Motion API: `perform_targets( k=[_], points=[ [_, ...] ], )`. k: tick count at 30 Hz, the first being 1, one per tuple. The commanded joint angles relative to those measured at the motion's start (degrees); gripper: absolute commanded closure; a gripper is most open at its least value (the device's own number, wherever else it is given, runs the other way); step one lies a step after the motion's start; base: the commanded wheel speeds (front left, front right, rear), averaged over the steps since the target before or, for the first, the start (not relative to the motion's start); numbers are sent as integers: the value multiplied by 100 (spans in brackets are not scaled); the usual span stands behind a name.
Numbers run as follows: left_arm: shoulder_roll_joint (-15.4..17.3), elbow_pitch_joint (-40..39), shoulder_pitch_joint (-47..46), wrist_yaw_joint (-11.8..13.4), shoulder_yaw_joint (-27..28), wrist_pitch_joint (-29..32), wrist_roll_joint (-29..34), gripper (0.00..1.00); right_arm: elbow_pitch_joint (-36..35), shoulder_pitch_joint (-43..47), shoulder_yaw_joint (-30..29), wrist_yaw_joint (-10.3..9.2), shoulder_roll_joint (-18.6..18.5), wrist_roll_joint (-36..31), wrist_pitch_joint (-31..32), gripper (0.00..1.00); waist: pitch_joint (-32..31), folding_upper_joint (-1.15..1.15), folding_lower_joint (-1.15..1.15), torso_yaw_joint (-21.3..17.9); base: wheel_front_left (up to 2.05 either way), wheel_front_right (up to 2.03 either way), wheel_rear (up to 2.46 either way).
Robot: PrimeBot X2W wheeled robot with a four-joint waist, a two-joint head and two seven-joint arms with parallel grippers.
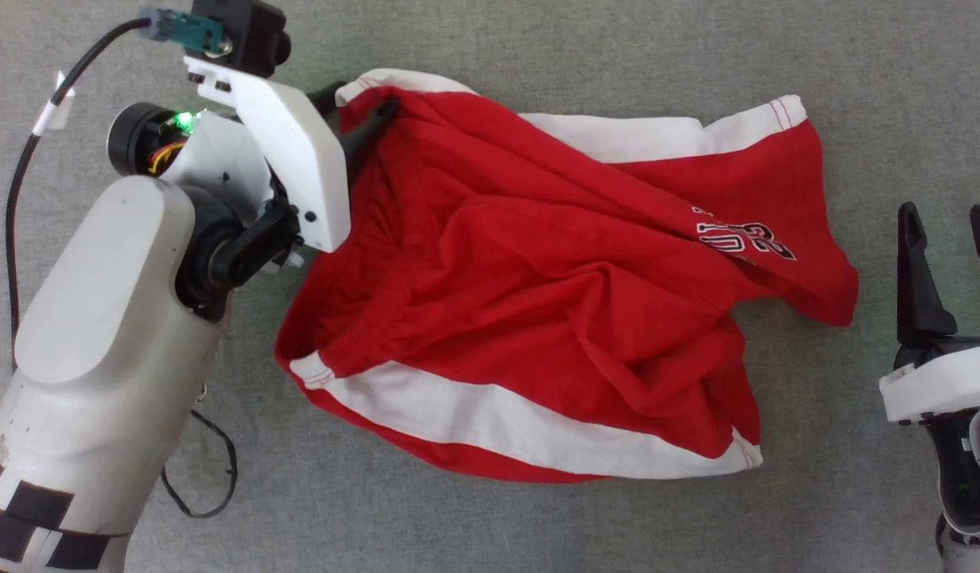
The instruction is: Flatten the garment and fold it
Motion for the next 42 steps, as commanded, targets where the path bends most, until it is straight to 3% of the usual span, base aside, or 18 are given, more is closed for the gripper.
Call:
perform_targets(
  k=[1, 7, 11, 20, 30, 31, 32, 33, 34, 35, 42],
  points=[
    [-1, 30, 25, -29, -42, 6, -46, 100, 17, -109, -14, -5, 15, 12, -26, 0, -2, 1, 0, 26, 0, 0, 0],
    [-16, 24, 105, -84, 9, -198, -103, 100, -143, -378, 269, -5, 15, -276, 152, 0, -112, 1, 0, 123, 0, 0, 0],
    [-67, -2, 172, -99, -14, -257, -142, 100, -181, -852, 525, -5, 10, -386, 619, 0, -173, 1, 0, 206, 0, 0, 0],
    [-307, 61, 70, -154, -128, -340, -176, 100, 565, -1631, 519, -5, -294, -642, 2144, 0, -105, 1, 0, 494, 0, 0, 0],
    [-435, 258, -101, -224, -199, -440, -170, 100, 1092, -1818, 448, -5, -226, -487, 2818, 0, 5, 1, 0, 664, 0, 0, 0],
    [-436, 273, -108, -228, -203, -443, -171, 100, 1176, -1831, 397, -5, -191, -443, 2904, 8, 9, 1, 0, 665, 0, 0, 0],
    [-435, 289, -113, -230, -207, -443, -173, 100, 1256, -1854, 344, -5, -156, -391, 2970, 49, 12, 1, 0, 664, 0, 0, 0],
    [-433, 304, -119, -238, -209, -444, -178, 100, 1336, -1884, 291, -5, -124, -343, 3017, 67, 17, 1, 0, 663, 0, 0, 0],
    [-431, 323, -125, -247, -210, -447, -186, 100, 1414, -1912, 254, -5, -102, -316, 3063, 93, 19, 1, 0, 663, 0, 0, 0],
    [-429, 345, -128, -257, -209, -453, -195, 100, 1483, -1946, 205, -5, -80, -287, 3094, 100, 16, 1, 0, 661, 0, 0, 0],
    [-398, 467, -82, -286, -95, -554, -340, 100, 1594, -2314, 105, -5, -17, -133, 3129, 100, -277, 1, 0, 609, 0, 0, 0]
  ],
)
